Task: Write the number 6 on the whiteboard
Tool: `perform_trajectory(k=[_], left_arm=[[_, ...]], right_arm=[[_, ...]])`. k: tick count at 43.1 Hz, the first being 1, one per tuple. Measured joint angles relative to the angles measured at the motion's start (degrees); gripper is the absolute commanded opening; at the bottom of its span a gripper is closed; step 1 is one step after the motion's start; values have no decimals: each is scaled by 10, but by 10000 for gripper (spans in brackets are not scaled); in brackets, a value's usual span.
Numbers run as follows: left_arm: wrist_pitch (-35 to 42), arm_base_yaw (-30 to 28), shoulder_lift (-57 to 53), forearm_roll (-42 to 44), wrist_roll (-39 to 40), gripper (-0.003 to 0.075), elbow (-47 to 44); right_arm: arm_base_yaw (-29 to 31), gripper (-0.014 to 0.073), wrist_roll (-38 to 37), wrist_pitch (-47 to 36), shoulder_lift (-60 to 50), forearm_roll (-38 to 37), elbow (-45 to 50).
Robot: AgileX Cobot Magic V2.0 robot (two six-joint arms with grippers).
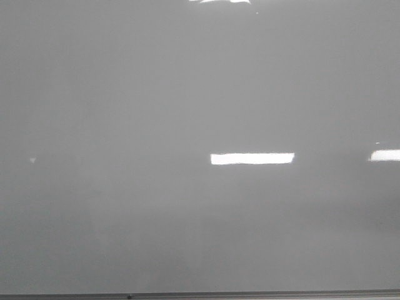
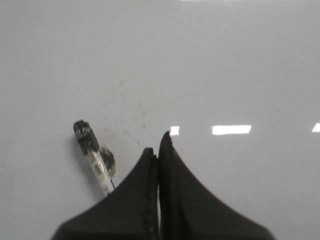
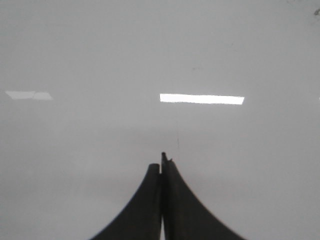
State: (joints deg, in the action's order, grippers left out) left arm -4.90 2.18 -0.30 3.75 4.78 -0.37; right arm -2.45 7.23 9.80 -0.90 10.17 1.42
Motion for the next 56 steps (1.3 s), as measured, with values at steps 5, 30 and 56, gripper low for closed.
perform_trajectory(k=[5,30,56], left_arm=[[23,0,0,-1,0,-20,17],[-142,0,173,11,0,27,227],[-169,0,240,-9,42,620,227]], right_arm=[[0,-60,0,18,0,7,-34],[0,6,0,124,183,8,-255],[0,581,0,130,185,8,-255]])
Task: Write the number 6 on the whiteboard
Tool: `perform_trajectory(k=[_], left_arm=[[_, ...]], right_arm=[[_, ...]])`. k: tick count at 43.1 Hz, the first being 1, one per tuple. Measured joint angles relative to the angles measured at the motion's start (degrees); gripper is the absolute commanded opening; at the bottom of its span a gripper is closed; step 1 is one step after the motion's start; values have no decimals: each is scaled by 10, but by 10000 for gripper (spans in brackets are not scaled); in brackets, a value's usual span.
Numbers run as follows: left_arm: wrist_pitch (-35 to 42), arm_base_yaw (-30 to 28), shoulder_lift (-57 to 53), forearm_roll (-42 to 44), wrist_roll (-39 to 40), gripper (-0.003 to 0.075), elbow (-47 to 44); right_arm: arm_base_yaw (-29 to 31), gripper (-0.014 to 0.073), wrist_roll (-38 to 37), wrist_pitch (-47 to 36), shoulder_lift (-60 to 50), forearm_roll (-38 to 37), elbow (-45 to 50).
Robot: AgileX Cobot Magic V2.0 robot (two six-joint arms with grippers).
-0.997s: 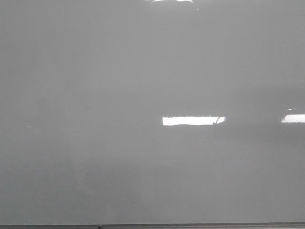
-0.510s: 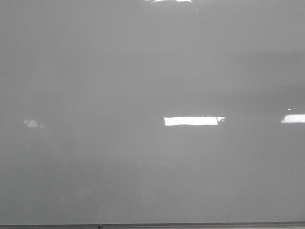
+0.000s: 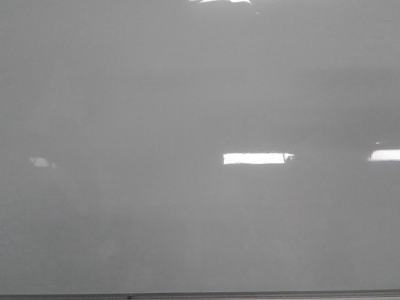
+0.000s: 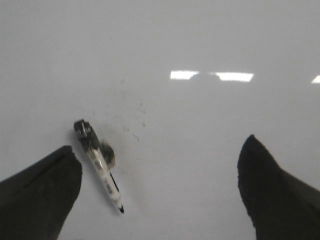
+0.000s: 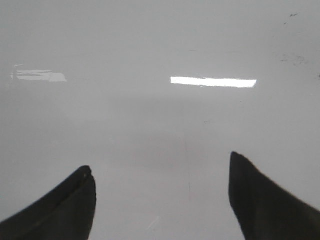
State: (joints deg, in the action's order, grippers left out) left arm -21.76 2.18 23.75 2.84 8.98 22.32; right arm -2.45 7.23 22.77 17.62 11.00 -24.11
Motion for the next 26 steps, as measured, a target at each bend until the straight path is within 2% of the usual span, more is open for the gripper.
perform_trajectory(k=[7,14,26], left_arm=[[4,-23,118,18,85,620,5],[18,-65,237,19,105,620,7],[167,-85,406,20,108,620,10]], right_arm=[[0,581,0,0,0,0,0],[0,581,0,0,0,0,0],[0,581,0,0,0,0,0]])
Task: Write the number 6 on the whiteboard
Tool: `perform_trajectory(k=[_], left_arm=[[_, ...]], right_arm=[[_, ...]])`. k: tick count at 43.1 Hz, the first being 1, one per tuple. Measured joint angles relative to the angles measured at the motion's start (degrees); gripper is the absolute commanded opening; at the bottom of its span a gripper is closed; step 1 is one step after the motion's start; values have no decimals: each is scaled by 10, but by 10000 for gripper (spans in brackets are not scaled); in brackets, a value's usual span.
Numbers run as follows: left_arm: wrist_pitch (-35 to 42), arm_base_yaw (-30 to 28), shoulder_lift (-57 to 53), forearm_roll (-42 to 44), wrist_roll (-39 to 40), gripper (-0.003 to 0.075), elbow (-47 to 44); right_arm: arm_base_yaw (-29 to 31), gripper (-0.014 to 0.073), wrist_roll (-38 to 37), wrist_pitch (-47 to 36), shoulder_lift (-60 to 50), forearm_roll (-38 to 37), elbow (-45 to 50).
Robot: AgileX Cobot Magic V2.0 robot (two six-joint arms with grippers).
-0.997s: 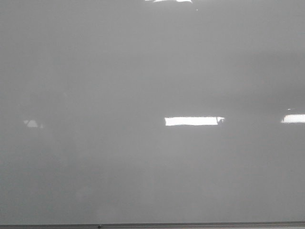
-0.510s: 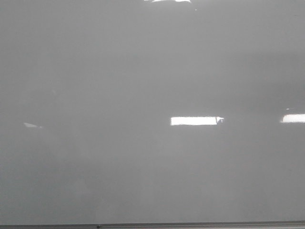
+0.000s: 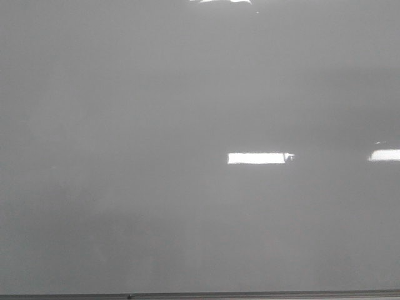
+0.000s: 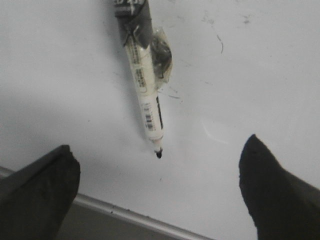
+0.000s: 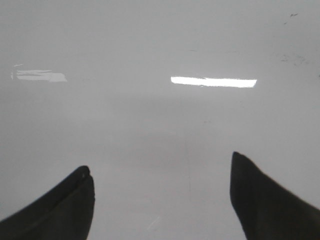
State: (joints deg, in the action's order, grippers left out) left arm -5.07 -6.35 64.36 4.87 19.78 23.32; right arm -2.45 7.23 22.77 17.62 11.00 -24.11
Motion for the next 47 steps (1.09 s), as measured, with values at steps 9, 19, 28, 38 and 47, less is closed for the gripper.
perform_trajectory(k=[9,19,28,38,47], left_arm=[[100,0,104,0,0,620,1],[179,0,174,-16,0,619,1],[236,0,213,-22,0,618,2],[266,0,232,-21,0,463,3],[266,0,232,-21,1,195,3]], right_arm=[[0,581,0,0,0,0,0],[0,581,0,0,0,0,0],[0,581,0,1,0,0,0],[0,581,0,1,0,0,0],[0,581,0,2,0,0,0]])
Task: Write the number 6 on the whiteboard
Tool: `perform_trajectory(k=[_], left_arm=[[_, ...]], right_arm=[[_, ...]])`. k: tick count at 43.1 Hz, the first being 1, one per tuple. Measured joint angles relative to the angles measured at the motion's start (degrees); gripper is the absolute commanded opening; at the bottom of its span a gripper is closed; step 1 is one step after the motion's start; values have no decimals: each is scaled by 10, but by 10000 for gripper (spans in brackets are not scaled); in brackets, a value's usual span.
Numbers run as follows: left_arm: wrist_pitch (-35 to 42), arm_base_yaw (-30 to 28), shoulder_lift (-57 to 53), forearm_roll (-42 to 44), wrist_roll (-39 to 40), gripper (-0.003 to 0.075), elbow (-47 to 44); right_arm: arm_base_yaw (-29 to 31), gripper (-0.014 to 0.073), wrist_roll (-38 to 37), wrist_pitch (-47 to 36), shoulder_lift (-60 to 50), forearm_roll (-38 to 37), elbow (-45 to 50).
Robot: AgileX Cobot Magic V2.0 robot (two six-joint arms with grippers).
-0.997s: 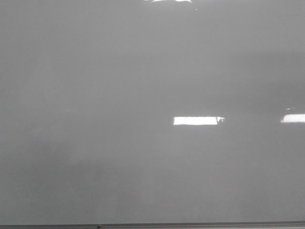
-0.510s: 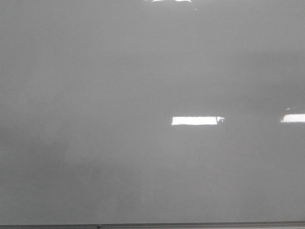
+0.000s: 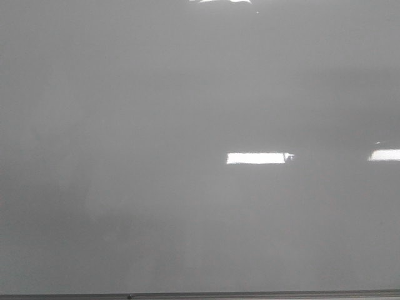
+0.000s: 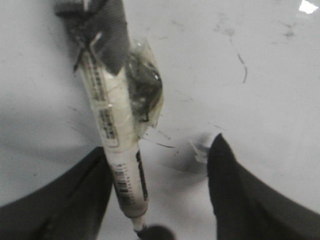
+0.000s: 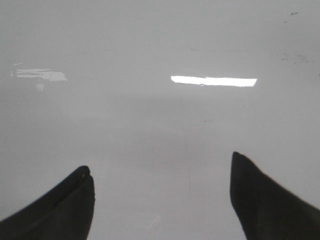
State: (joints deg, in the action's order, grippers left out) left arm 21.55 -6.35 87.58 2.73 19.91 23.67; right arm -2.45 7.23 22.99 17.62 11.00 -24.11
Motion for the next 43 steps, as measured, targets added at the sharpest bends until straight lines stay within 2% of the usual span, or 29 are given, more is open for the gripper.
perform_trajectory(k=[4,10,17,22,26,30,37,43], left_arm=[[-4,0,0,0,0,85,0],[-22,-1,-1,1,2,-4,0],[-90,0,-56,48,3,-13,4],[-188,24,-115,82,3,-13,35],[-288,76,-151,126,3,-13,75],[-394,148,-162,162,-30,-13,129],[-539,297,-162,176,-159,-13,217],[-613,422,-162,177,-264,-13,275]], right_arm=[[0,581,0,0,0,0,0],[0,581,0,1,0,0,0],[0,581,0,3,0,0,0],[-1,581,0,19,8,0,-6],[-8,581,7,47,27,0,-15],[-23,581,30,73,60,0,-30],[-78,581,88,103,132,15,-66],[-144,581,148,128,196,29,-99]])
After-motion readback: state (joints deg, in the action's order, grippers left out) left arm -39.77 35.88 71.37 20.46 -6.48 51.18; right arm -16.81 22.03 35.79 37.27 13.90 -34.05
